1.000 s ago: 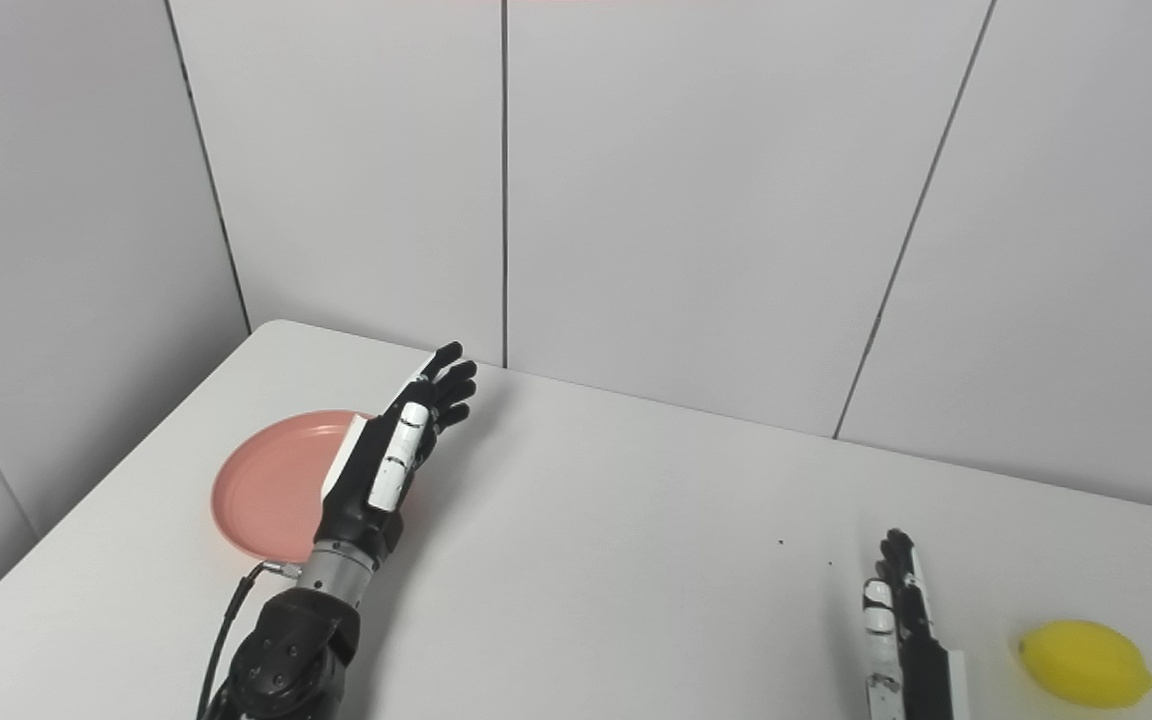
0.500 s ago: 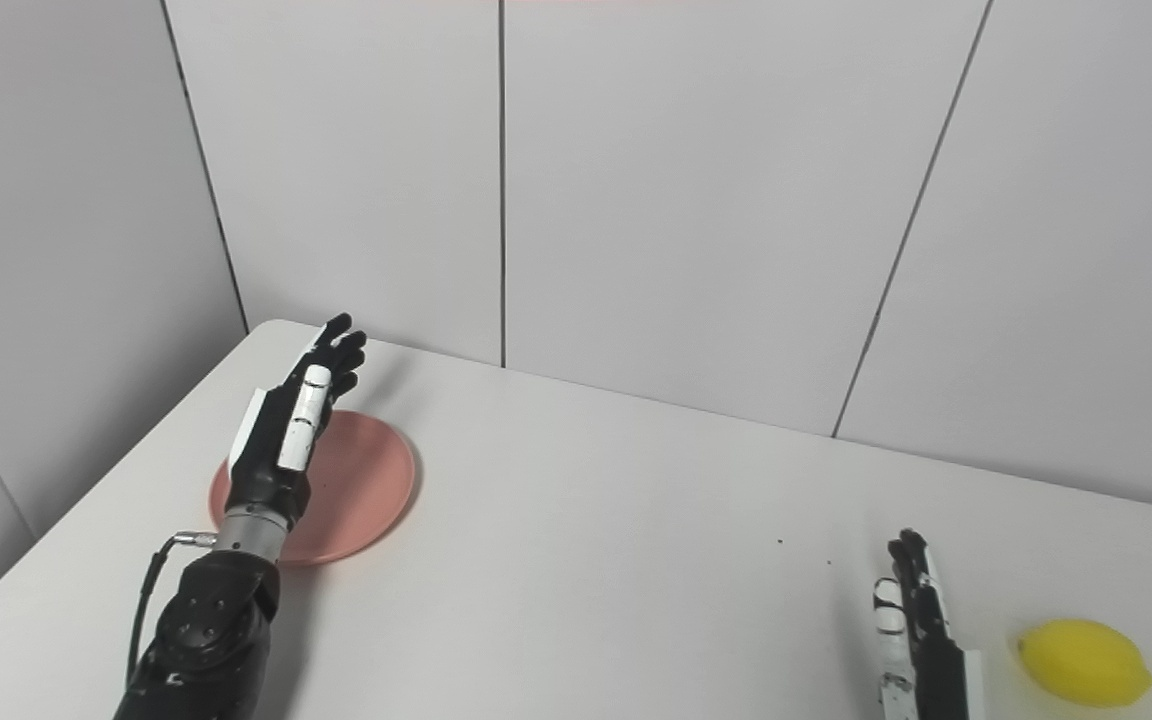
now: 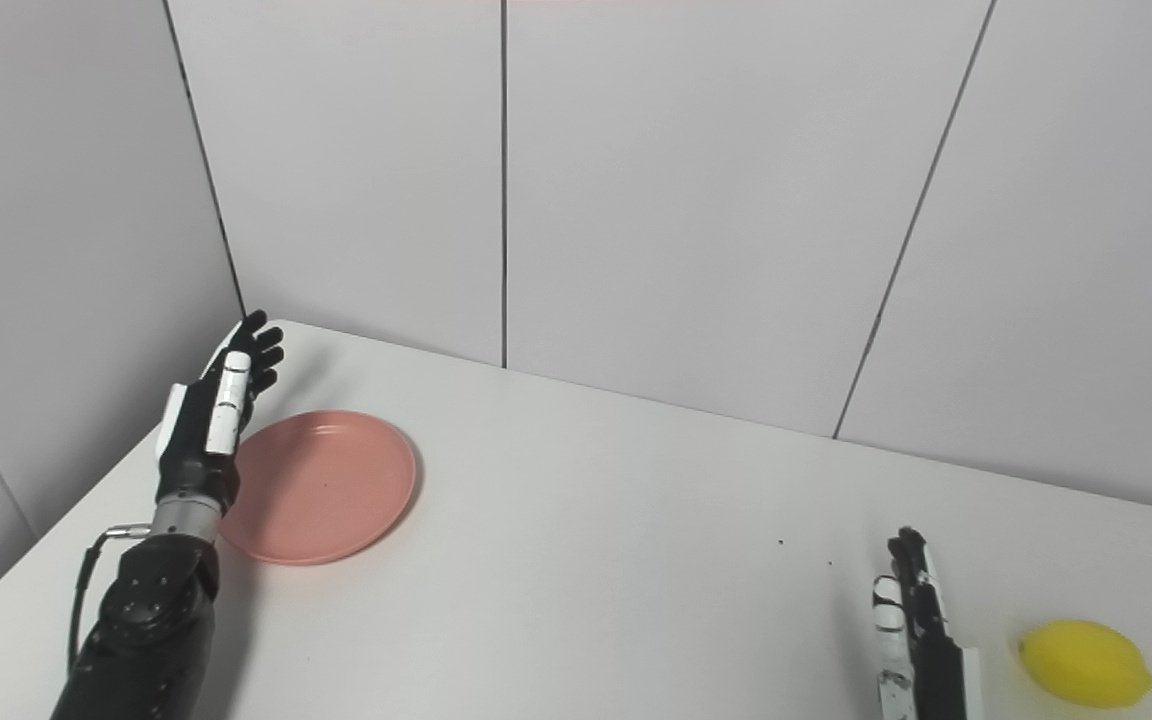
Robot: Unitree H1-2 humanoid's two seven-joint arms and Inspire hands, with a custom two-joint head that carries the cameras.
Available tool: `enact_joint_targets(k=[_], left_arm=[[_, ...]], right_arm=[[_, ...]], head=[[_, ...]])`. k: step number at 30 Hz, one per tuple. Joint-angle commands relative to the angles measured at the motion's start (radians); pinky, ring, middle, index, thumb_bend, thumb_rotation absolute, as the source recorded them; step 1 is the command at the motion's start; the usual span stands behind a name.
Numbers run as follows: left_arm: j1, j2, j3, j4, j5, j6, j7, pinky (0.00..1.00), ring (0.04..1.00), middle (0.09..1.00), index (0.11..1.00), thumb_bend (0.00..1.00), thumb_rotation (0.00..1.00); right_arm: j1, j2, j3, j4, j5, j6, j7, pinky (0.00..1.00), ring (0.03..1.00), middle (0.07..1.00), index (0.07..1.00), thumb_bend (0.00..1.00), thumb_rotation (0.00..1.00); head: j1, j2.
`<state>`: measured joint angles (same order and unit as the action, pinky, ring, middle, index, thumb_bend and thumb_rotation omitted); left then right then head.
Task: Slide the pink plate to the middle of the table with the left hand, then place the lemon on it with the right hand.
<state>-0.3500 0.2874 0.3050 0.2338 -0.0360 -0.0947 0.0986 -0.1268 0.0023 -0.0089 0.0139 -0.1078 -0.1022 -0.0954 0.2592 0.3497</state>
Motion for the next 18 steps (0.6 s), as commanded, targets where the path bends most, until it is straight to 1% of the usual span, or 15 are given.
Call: enact_joint_targets(k=[1,4,7,9,11,14,18], left_arm=[[-0.026,0.037,0.001,-0.008,0.034,-0.043,0.023,0.9,0.889,0.892,0.885,0.65,1.0],[-0.017,0.055,0.005,0.001,0.057,-0.026,0.041,0.9,0.899,0.897,0.89,0.65,1.0],[-0.011,0.062,0.011,0.008,0.061,-0.016,0.049,0.89,0.896,0.888,0.874,0.65,1.0],[-0.005,0.068,0.01,0.008,0.067,-0.003,0.051,0.9,0.901,0.879,0.873,0.66,1.0],[0.0,0.074,0.008,0.011,0.071,0.006,0.052,0.91,0.907,0.879,0.87,0.69,1.0],[0.004,0.073,0.009,0.011,0.075,0.009,0.051,0.91,0.909,0.881,0.871,0.69,1.0],[0.01,0.068,-0.003,0.009,0.103,0.024,0.063,0.9,0.895,0.879,0.881,0.66,1.0]], right_arm=[[-0.027,-0.002,-0.001,-0.025,0.005,-0.031,0.002,1.0,0.967,0.938,0.942,0.41,1.0],[-0.026,0.001,-0.002,-0.027,0.003,-0.031,-0.003,1.0,0.957,0.93,0.934,0.41,1.0],[-0.025,0.001,-0.001,-0.031,0.001,-0.024,-0.002,1.0,0.964,0.935,0.94,0.41,1.0],[-0.023,0.003,-0.002,-0.036,-0.002,-0.021,-0.005,1.0,0.96,0.928,0.932,0.42,1.0],[-0.022,0.003,-0.002,-0.038,0.004,-0.021,-0.002,1.0,0.962,0.931,0.934,0.41,1.0],[-0.021,0.005,-0.004,-0.041,0.005,-0.017,-0.005,1.0,0.96,0.929,0.933,0.41,1.0],[-0.02,0.0,-0.001,-0.044,0.011,-0.01,0.005,1.0,0.966,0.936,0.944,0.43,1.0]], head=[[0.004,0.005],[0.006,0.003],[0.01,0.004],[0.012,0.006],[0.012,0.006],[0.011,0.011],[0.011,0.008]])
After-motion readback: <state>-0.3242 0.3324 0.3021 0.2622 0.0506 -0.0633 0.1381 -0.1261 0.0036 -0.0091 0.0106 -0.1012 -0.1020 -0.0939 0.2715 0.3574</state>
